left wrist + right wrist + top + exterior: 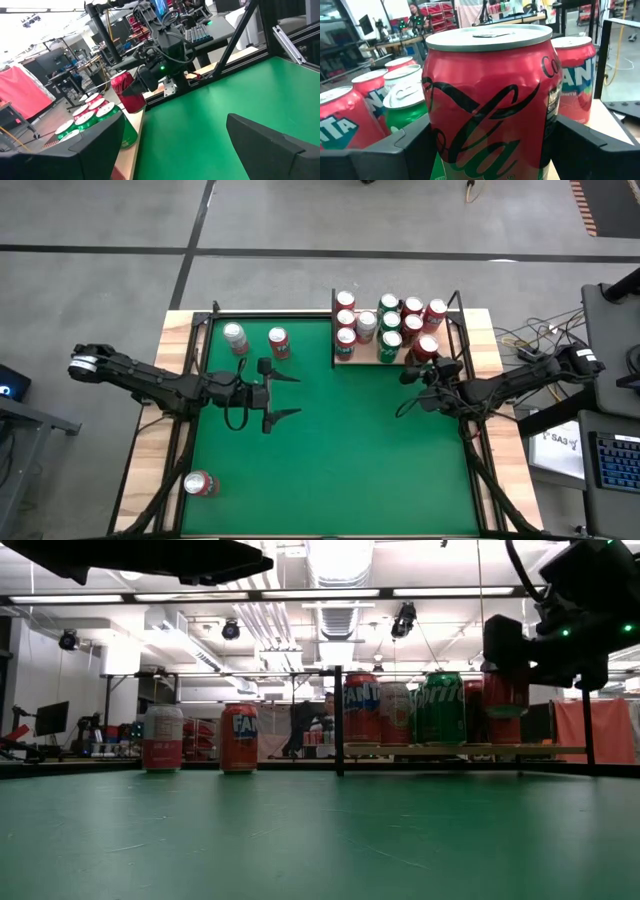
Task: Place canned beverage on shelf
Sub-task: Put the red/black soda can on the shelf aligned with the other red/black soda cans
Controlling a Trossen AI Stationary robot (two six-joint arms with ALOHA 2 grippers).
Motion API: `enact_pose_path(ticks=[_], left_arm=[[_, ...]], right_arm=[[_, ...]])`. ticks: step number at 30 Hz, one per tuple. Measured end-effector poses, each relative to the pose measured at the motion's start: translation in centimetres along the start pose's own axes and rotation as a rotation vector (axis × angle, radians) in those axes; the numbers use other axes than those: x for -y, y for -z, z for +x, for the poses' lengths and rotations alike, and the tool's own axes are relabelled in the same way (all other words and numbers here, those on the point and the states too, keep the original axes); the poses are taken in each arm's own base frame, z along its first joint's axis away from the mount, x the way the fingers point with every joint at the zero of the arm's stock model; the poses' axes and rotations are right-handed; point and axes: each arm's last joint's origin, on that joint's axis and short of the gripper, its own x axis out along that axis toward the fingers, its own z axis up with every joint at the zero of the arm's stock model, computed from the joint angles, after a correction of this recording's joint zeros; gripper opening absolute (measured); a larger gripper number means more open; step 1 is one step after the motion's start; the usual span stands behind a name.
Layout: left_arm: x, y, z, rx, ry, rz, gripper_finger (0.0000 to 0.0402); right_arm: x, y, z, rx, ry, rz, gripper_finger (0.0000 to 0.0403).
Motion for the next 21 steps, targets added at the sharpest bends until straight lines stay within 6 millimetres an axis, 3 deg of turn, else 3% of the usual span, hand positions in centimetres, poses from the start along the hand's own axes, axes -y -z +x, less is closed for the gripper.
enact_pose_path(ticks=[13,21], left_arm=[[0.0,0.0,0.0,0.000,0.000,0.000,0.0333],[0.0,0.0,0.0,0.000,-0.001,0.000,0.0333]], right_arm=[[0.1,2.0,1.1,-0.009,0.069,-0.110,0.0290],[0.2,2.6,1.7,0.015,0.120,-0.073,0.0290]])
